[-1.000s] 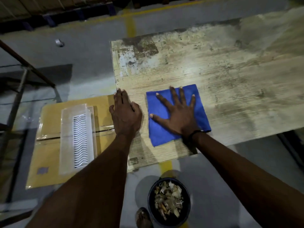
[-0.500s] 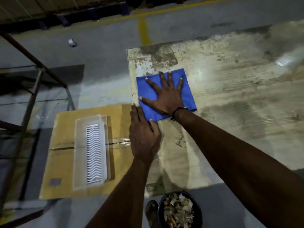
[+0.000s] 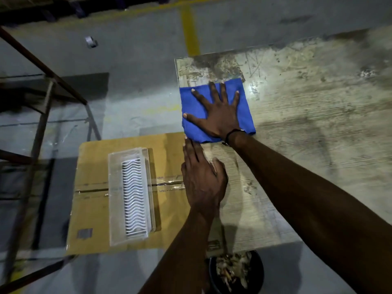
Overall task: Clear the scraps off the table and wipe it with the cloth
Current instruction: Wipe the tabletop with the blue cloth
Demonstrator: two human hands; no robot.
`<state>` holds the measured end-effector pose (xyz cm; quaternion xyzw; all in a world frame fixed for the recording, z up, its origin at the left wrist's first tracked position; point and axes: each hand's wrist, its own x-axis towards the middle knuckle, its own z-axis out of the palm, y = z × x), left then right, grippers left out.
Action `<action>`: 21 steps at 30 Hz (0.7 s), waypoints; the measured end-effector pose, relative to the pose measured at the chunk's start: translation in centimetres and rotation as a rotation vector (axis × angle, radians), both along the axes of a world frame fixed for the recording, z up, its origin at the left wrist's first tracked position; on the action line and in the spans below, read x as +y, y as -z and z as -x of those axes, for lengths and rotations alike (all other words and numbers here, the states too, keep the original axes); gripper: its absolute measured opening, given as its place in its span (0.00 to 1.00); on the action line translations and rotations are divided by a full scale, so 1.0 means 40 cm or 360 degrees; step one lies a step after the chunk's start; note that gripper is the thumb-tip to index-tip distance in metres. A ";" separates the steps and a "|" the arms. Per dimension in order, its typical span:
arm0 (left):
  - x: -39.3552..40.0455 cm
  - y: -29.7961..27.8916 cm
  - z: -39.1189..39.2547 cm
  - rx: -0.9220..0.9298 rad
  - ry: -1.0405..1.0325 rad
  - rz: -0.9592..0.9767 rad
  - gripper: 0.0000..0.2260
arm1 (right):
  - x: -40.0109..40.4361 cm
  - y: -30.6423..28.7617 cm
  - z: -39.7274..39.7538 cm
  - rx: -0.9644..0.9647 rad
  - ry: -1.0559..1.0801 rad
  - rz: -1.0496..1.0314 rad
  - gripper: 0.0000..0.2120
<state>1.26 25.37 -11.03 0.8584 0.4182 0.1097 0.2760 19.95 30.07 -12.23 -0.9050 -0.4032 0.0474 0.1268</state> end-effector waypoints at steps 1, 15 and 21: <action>-0.001 0.000 0.001 -0.0008 -0.0004 0.0008 0.34 | -0.018 0.004 0.008 -0.0015 -0.0004 -0.0011 0.42; 0.002 0.019 0.008 0.0044 0.0024 -0.0118 0.35 | -0.015 -0.007 -0.148 0.0118 0.0322 0.0044 0.43; 0.004 0.019 -0.002 0.0143 0.0024 -0.0233 0.35 | -0.055 -0.005 -0.145 0.0043 -0.0039 0.0043 0.42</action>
